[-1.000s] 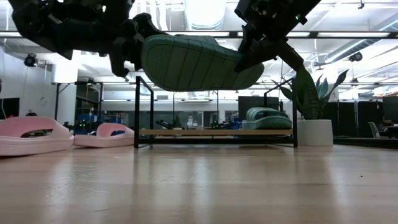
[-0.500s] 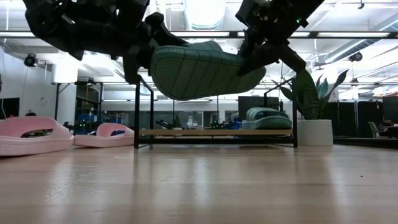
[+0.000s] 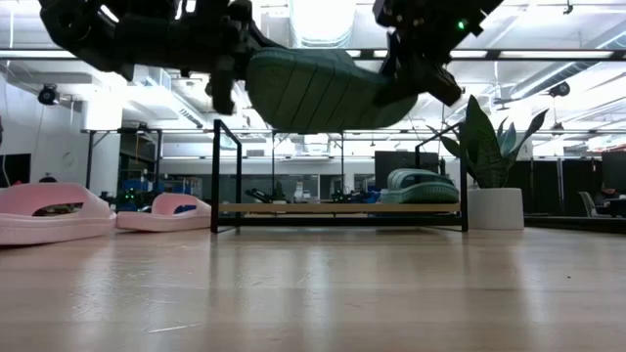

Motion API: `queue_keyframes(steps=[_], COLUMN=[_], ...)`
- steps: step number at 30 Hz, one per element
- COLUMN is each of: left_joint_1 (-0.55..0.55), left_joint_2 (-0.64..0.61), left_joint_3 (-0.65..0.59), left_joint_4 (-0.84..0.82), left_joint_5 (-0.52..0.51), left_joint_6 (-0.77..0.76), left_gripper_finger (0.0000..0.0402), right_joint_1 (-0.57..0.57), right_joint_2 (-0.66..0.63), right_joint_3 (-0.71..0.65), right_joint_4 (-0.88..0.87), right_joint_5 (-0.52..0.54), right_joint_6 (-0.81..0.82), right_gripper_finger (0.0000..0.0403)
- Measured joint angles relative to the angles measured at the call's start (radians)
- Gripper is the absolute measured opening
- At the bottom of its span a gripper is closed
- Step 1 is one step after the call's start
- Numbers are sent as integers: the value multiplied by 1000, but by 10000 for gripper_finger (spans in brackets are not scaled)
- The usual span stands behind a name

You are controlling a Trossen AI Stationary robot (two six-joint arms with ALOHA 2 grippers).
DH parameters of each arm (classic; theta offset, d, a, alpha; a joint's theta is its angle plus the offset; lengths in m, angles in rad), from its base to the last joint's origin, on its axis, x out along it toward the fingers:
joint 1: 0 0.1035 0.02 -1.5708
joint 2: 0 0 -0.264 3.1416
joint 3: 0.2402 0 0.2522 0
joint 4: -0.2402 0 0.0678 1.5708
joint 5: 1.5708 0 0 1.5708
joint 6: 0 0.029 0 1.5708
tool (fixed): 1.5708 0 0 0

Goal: Pick and place slides into the shelf
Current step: Put the green slide on the shelf

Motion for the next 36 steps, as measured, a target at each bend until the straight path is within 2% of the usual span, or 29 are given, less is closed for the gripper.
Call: queue_keyframes(steps=[5, 10, 15, 21, 24, 27, 33, 36], left_joint_1=[-2, -1, -2, -2, -2, 7, 0, 6], left_joint_2=[-20, -21, -7, 53, 75, 93, 79, 86], left_joint_3=[39, 103, 180, 250, 273, 283, 290, 290], left_joint_4=[-11, -43, -107, -133, -140, -166, -141, -150], left_joint_5=[-107, -164, -266, -337, -358, -421, -431, -468], left_joint_6=[13, 10, -2, 6, 25, 32, 34, 27], left_gripper_finger=[2, 1, 1, 0, 0, 0, 0, 0], right_joint_1=[0, 0, 0, -1, -2, 3, -1, 1], right_joint_2=[-63, -160, -268, -365, -391, -399, -392, -392], right_joint_3=[1, 0, -2, -4, -3, -14, -23, -23], right_joint_4=[-19, 3, 9, 18, 39, 30, 33, 49], right_joint_5=[27, 36, 26, -29, -84, -99, -86, -77], right_joint_6=[105, 179, 254, 282, 290, 277, 242, 235], right_gripper_finger=[186, 184, 178, 182, 184, 184, 183, 181])
